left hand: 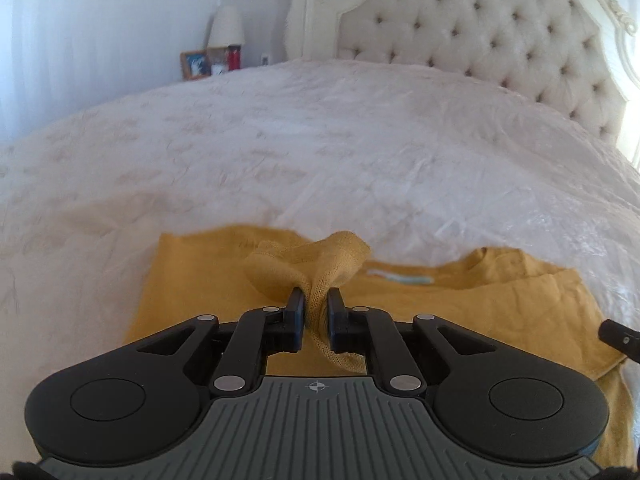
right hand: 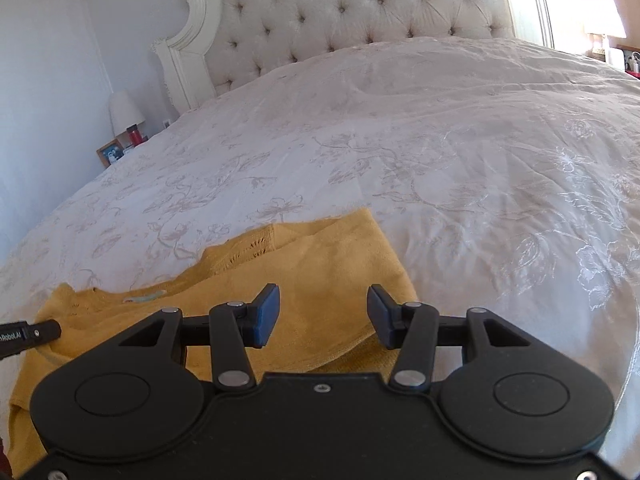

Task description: Fold small clothes

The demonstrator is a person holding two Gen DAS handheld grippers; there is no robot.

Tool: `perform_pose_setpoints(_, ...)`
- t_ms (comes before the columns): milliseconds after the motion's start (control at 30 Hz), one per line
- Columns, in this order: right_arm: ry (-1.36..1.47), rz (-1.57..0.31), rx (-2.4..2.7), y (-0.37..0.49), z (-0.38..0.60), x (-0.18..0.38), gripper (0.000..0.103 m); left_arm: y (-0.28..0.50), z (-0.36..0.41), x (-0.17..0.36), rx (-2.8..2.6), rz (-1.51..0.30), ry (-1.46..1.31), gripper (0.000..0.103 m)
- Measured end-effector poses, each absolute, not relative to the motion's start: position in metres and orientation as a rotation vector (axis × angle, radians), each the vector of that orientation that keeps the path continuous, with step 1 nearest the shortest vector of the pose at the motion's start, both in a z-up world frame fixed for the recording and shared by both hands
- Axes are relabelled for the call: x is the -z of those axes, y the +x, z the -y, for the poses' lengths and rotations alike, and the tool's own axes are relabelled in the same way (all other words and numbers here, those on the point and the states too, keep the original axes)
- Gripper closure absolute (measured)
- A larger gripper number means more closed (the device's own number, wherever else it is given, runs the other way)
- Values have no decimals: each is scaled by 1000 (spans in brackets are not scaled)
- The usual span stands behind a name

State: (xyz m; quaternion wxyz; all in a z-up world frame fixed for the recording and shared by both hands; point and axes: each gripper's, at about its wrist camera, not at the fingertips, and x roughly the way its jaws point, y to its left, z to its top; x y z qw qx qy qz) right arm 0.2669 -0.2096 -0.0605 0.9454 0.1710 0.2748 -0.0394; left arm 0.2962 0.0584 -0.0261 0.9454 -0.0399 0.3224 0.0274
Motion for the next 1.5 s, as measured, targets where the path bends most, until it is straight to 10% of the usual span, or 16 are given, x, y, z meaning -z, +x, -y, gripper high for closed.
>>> perform_pose_setpoints(567,324,-595,56,269,199,64,46,271,-113,43,-133,-715,-48,70)
perform_pose_setpoints(700,313,-595,51,269,196,63,46,287,-103,42,-60,-750,-17,52)
perform_pose_setpoints(1133,321,-587,30,270,193,61,46,298,-104,48,-154,-807,-26,51)
perform_pose_setpoints(1233,318,-563,15,268,191,57,46,297,-111,49,-86,-822,-100,72)
perform_pose_setpoints(1267,318,-558,10,268,190,57,46,296,-112,48,-54,-823,-114,93)
perform_pose_setpoints(1500,327,-542,3,266,191,54,46,269,-99,10,-74,-600,-75,97)
